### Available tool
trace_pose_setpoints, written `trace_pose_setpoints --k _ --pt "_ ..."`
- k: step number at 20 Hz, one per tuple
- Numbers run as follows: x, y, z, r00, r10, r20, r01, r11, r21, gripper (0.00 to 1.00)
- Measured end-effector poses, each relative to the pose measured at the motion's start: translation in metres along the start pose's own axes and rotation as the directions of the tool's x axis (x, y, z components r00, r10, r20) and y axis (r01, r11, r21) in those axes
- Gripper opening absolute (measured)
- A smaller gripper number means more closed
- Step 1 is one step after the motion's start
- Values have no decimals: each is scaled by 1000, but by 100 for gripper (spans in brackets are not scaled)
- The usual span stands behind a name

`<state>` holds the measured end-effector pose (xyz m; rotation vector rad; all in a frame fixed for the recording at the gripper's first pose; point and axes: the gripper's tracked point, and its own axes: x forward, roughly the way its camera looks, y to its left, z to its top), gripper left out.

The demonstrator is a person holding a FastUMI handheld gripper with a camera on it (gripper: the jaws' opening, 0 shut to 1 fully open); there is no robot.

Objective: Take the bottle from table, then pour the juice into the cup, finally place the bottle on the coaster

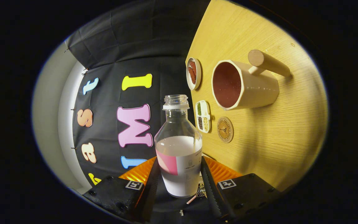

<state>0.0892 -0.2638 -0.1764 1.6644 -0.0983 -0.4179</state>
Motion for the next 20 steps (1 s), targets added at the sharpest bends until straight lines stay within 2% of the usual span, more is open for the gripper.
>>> trace_pose_setpoints --k 20 --pt "11 -4 3 999 -24 41 16 982 190 72"
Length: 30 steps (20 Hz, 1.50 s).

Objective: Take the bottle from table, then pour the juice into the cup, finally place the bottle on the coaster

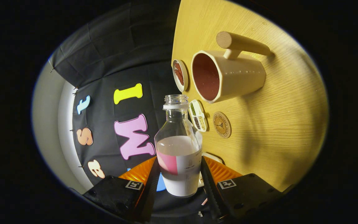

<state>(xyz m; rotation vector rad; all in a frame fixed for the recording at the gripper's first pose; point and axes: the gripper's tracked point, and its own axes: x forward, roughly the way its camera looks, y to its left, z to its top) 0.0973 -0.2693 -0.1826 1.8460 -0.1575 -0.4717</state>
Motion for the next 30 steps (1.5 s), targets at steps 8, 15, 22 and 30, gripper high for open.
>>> trace_pose_setpoints --k 8,15,22,30 --pt "-3 1 5 1000 -18 21 16 997 70 72" --pt "3 7 9 999 -21 28 17 993 114 72" --pt "4 10 11 999 -27 22 24 989 147 72" --pt "8 13 11 999 -32 23 27 978 206 72"
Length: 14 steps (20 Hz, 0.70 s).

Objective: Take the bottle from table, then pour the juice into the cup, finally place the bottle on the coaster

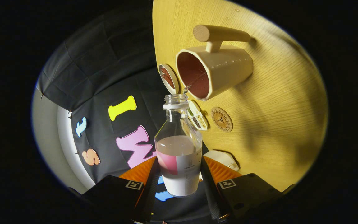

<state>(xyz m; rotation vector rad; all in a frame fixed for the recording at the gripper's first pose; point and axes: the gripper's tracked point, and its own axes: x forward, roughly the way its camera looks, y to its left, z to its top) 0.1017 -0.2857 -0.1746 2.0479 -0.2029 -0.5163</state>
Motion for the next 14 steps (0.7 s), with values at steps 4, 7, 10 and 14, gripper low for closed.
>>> trace_pose_setpoints --k 4,7,10,14 --pt "0 0 -4 1000 -13 -21 14 1000 21 72" --pt "-2 -1 -5 999 -21 -38 22 999 31 72" --pt "-3 0 -8 998 -25 -57 27 999 47 72" --pt "-5 3 -12 996 -23 -84 29 997 74 72"
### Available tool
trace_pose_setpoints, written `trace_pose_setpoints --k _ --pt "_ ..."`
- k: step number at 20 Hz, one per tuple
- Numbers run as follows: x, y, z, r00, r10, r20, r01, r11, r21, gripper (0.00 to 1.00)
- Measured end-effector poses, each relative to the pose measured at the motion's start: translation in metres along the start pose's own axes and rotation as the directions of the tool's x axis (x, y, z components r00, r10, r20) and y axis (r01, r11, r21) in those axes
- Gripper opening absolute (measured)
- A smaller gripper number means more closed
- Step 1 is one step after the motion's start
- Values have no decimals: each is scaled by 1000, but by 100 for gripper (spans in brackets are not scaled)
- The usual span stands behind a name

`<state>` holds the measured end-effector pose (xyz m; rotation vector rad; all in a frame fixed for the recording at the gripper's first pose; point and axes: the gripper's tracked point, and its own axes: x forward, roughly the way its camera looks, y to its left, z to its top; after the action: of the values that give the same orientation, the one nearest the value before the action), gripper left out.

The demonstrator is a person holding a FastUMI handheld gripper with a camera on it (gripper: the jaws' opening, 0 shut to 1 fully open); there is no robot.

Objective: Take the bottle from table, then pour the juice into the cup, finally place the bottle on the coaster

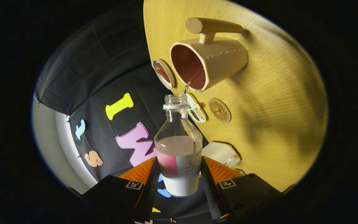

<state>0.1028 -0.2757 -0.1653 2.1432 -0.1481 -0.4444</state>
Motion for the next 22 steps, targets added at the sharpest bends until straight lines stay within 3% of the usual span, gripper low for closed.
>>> trace_pose_setpoints --k 15,22 --pt "-1 38 -3 998 38 -51 -29 987 158 72" --pt "-5 49 22 996 89 22 -91 944 317 72"
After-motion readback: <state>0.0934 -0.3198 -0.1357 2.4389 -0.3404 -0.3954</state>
